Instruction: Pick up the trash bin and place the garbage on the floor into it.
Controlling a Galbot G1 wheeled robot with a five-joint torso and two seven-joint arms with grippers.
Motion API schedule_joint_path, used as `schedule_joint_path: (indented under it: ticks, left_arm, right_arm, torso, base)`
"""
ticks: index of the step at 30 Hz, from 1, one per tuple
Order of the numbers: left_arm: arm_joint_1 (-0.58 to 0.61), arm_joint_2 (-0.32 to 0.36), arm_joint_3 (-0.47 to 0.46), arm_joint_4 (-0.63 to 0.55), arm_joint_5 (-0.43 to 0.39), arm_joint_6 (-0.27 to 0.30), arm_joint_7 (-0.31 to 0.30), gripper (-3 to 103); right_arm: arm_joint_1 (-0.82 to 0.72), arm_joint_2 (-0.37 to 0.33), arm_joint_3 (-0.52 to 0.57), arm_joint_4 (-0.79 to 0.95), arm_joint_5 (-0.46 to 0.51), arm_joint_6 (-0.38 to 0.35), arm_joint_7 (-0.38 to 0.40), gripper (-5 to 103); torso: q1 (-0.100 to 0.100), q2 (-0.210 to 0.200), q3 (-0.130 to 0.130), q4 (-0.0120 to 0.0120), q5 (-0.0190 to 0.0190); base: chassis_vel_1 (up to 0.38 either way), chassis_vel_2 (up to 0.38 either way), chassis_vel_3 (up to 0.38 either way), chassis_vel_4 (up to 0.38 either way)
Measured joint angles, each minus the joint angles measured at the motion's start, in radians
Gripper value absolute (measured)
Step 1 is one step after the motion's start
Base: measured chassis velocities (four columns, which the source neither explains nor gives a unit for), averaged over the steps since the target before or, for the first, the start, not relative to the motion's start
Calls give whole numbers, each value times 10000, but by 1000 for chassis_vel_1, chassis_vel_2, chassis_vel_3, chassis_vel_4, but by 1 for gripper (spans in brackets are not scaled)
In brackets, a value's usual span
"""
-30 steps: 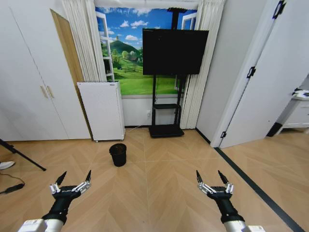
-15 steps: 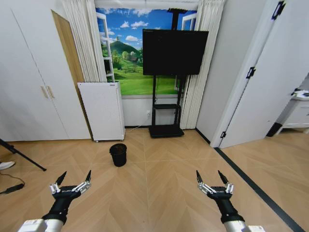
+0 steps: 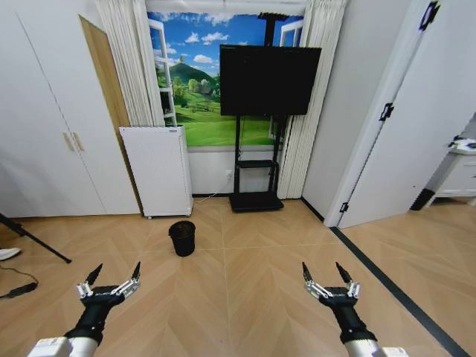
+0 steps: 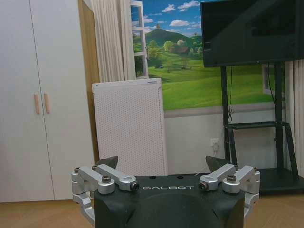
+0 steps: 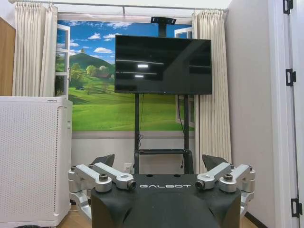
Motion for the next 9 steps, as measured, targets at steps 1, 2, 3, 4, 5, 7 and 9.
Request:
schedule_joint_path:
  ticks: [1,2,3,4,5,7,9]
  left_arm:
    - [0,0,0,0,0,0,0,100]
    - [0,0,-1,0,0,1,0,100]
    - [0,0,0,0,0,0,0,100]
    - [0,0,0,-1,0,0,0,100]
    - [0,0,0,-1,0,0,0,100]
    - [0,0,0,0,0,0,0,100]
    - [0,0,0,0,0,0,0,100]
  right_arm:
    - [0,0,0,0,0,0,0,100]
    - [0,0,0,0,0,0,0,100]
    - [0,0,0,0,0,0,0,100]
    - [0,0,0,0,0,0,0,100]
    - [0,0,0,0,0,0,0,100]
    - [0,0,0,0,0,0,0,100]
    - [0,0,0,0,0,0,0,100]
  torso:
    - [0,0,0,0,0]
    - [0,0,0,0,0]
    - [0,0,0,0,0]
    - [-1,0,0,0,0]
    - [-1,0,0,0,0]
    - [0,0,0,0,0]
    - [0,0,0,0,0]
  base:
    - [0,0,0,0]
    - [0,0,0,0]
    - [0,0,0,0]
    - [0,0,0,0]
    - [0,0,0,0]
    - [0,0,0,0]
    - [0,0,0,0]
